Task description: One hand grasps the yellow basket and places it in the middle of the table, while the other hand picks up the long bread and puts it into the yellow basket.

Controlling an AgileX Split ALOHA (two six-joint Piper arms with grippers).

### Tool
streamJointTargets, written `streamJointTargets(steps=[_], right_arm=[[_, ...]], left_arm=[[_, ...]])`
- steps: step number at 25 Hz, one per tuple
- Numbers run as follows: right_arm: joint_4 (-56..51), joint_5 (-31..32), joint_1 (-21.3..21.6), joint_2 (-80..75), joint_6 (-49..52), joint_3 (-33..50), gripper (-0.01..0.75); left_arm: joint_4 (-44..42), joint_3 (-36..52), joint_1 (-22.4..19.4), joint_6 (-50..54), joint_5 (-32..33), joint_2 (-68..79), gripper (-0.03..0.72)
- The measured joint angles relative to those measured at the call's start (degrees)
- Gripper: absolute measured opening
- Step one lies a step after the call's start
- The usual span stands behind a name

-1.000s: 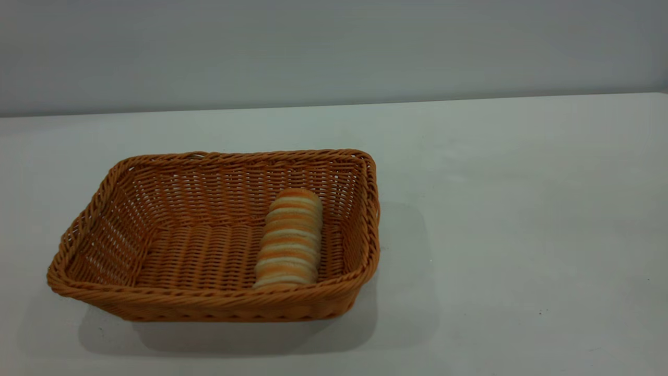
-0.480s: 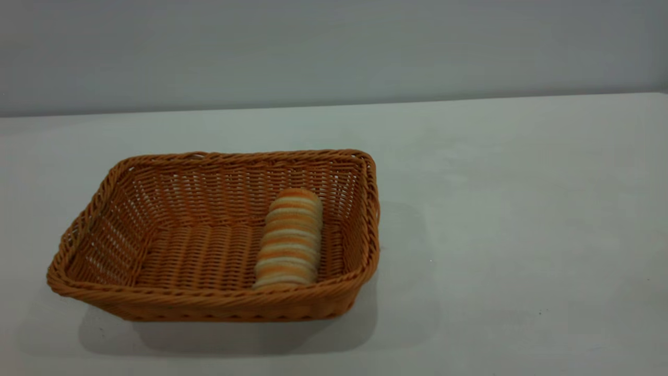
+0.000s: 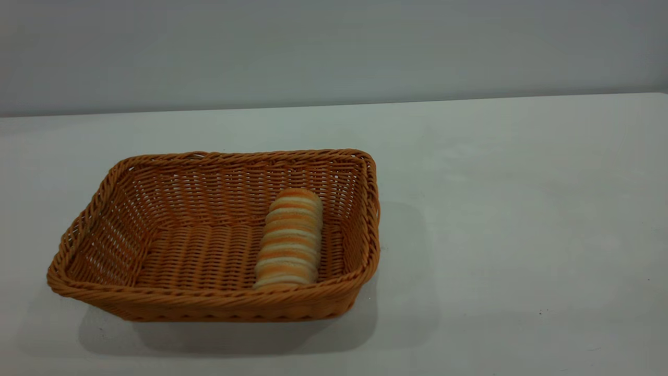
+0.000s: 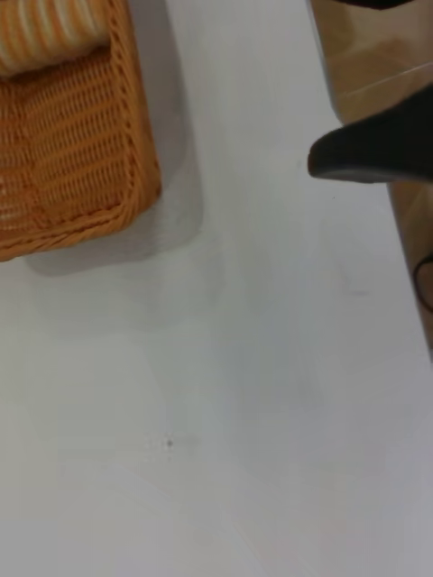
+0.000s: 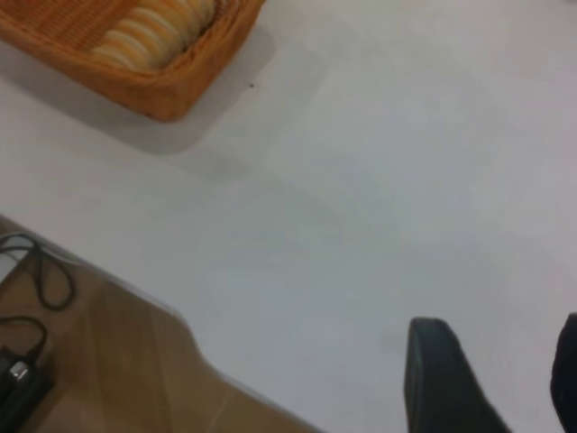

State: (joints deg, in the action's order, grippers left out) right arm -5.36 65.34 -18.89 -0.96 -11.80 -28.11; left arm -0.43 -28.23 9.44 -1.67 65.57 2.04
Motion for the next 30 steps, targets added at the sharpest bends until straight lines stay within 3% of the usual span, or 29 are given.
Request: streamJointTargets(steps=[21, 30], right_arm=[[0.12, -0.01, 0.54, 0.00, -0.11, 0.72, 0.341], [0.12, -0.01, 14.59, 1.34, -0.11, 0.72, 0.340]], left_arm=[[0.43, 0.27, 0.00, -0.02, -0.31, 0.00, 0.432], [0.43, 0.27, -9.31, -0.02, -0.31, -1.11, 0.432]])
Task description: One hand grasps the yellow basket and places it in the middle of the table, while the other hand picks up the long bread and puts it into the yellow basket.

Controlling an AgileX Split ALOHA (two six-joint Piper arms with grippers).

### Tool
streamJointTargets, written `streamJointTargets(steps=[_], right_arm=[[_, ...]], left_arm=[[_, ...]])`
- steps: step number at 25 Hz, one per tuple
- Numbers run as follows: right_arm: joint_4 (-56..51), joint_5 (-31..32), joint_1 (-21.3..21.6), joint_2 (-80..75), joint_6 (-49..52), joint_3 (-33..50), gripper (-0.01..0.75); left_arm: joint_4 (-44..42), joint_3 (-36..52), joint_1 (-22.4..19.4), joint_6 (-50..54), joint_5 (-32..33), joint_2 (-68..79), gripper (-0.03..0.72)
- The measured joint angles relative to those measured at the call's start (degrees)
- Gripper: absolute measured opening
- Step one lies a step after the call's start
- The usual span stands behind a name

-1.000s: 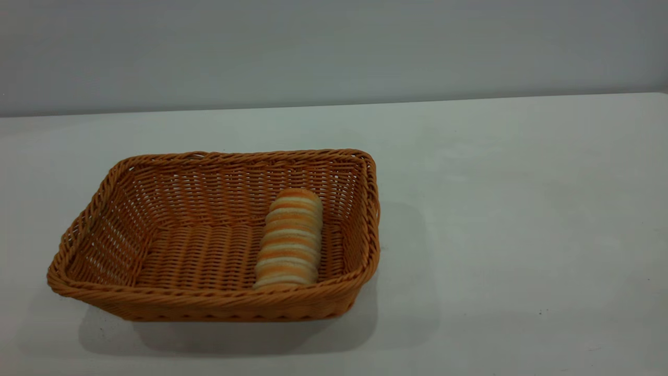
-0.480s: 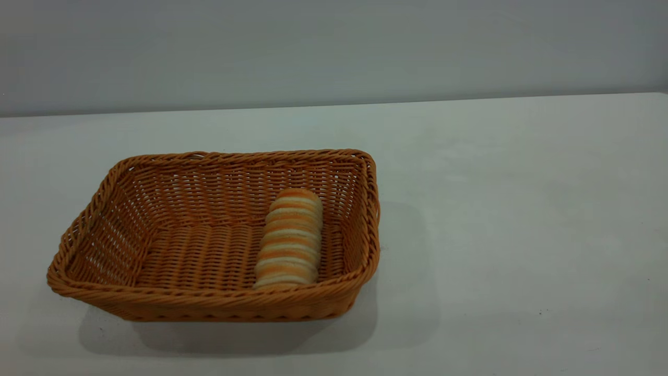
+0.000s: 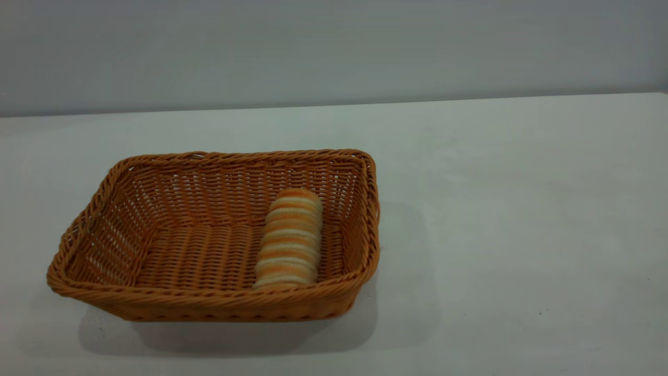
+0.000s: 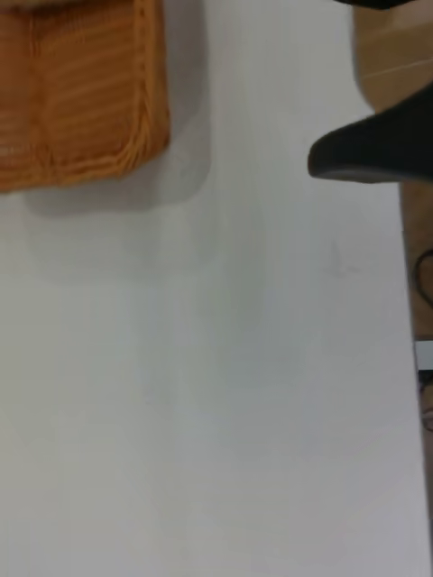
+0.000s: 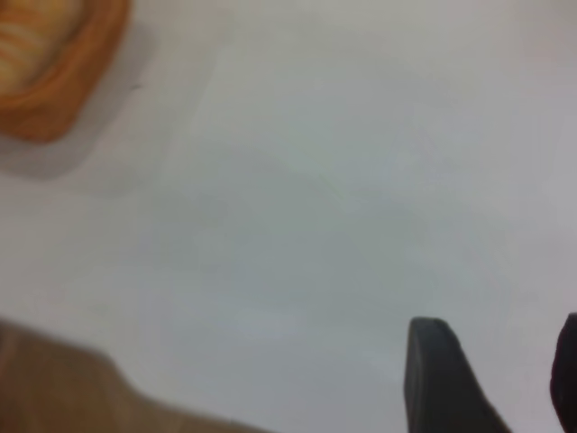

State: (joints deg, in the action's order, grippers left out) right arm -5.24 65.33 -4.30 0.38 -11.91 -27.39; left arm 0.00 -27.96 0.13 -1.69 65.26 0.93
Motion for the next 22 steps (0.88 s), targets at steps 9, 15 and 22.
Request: streamJointTargets(steps=[9, 15, 22], right_arm=[[0.04, 0.00, 3.54, 0.62, 0.00, 0.00, 0.341], [0.04, 0.00, 3.54, 0.62, 0.00, 0.00, 0.341], [0.04, 0.00, 3.54, 0.67, 0.06, 0.00, 0.340]], left_arm=[[0.00, 0.00, -2.25, 0.00, 0.00, -2.20, 0.432], [0.00, 0.00, -2.25, 0.00, 0.00, -2.20, 0.432], [0.00, 0.00, -2.25, 0.00, 0.00, -2.20, 0.432]])
